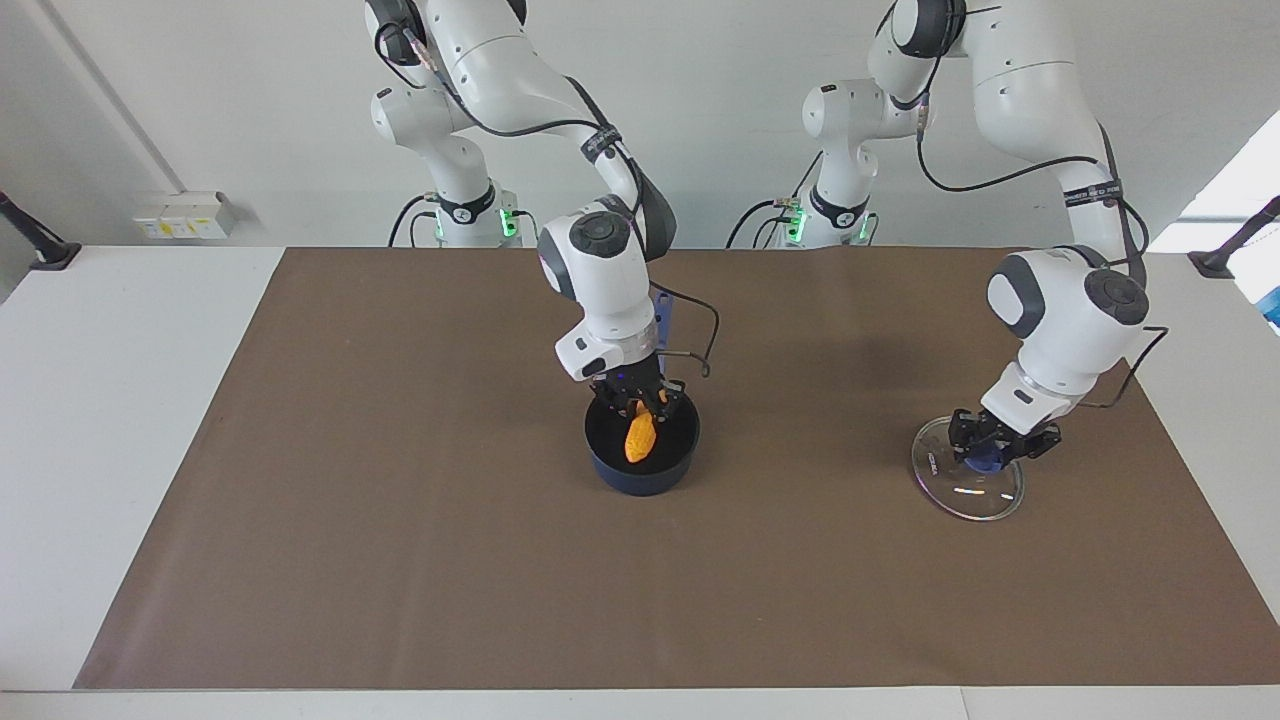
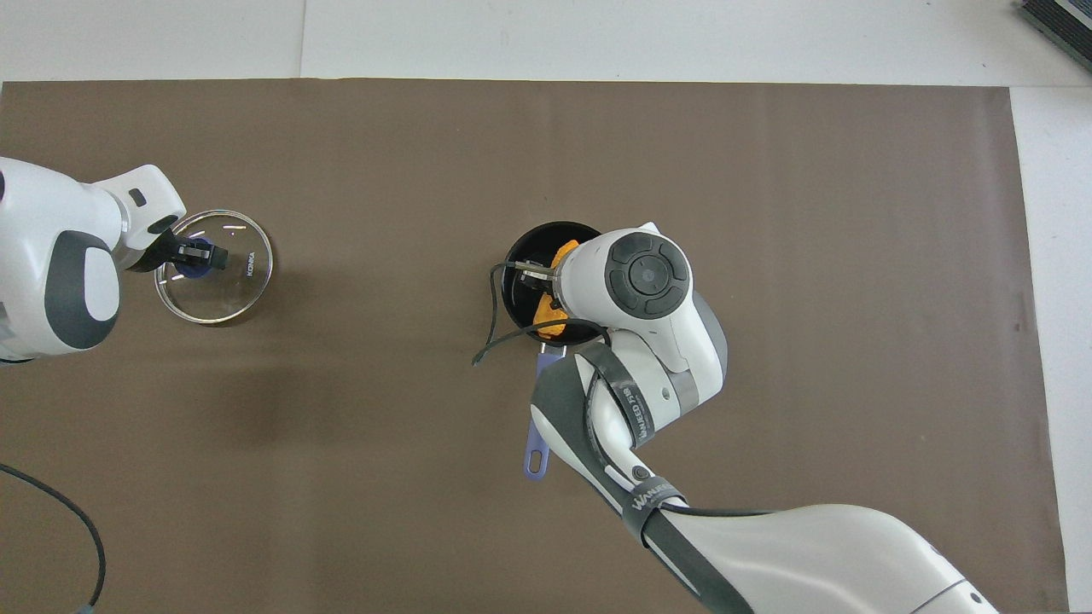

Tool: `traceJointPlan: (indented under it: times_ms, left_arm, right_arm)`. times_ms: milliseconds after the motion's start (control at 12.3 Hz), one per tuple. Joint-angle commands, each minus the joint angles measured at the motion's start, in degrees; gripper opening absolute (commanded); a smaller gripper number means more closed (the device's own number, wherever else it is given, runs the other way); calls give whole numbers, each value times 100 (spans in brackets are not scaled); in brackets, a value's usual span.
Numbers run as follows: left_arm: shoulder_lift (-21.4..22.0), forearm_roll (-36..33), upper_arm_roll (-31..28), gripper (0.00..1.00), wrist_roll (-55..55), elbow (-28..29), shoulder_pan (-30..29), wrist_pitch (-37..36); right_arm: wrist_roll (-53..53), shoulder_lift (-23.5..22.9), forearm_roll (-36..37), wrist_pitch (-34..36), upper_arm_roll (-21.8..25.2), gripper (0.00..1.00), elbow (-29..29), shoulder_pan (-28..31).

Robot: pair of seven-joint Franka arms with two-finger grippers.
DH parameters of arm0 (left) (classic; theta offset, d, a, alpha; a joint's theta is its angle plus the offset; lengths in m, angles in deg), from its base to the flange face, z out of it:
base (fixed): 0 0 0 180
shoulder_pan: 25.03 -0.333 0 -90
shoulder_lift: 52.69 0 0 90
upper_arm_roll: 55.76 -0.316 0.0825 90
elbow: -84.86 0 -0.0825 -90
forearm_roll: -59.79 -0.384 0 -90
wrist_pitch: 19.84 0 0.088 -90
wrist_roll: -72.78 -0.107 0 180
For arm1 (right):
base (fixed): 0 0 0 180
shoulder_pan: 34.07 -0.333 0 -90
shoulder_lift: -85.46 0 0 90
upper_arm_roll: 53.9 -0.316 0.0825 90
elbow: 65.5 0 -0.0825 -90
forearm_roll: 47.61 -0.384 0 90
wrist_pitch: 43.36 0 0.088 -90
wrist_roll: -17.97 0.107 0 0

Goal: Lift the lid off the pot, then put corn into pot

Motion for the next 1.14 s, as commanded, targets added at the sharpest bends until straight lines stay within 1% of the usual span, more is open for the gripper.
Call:
traceJointPlan:
  times_ms: [0,81,163,407,488,570,733,814,1058]
  left_arm:
    - [117,91,-4,41,-116,119,-4,128]
    - [108,91,-4,73,-107,101,5,128]
    - [117,91,-12,100,-133,93,49,128]
    - [160,65,-12,100,-133,-92,84,110]
    - [265,30,5,100,-116,-205,84,23]
    - [440,21,31,100,-115,-241,84,-21]
    - [722,-5,32,100,-98,-451,172,-554]
    - [932,-14,32,100,-98,-548,207,-845]
    - [1320,-14,32,100,-98,-969,251,-1706]
  right_arm:
    - [-227,37,-141,36,-33,40,76,38]
    - [-227,28,-132,9,-24,67,67,38]
    - [-236,28,-141,9,-24,78,67,47]
    - [-279,80,-123,36,-24,79,50,99]
    - [-480,185,-106,96,-16,83,-3,135]
    - [-604,369,-106,306,-7,87,-21,239]
    - [-1007,738,-114,833,-16,87,-47,494]
    - [-1279,966,-115,1105,11,87,-47,626]
    - [-2131,1599,-97,2010,46,87,-65,1153]
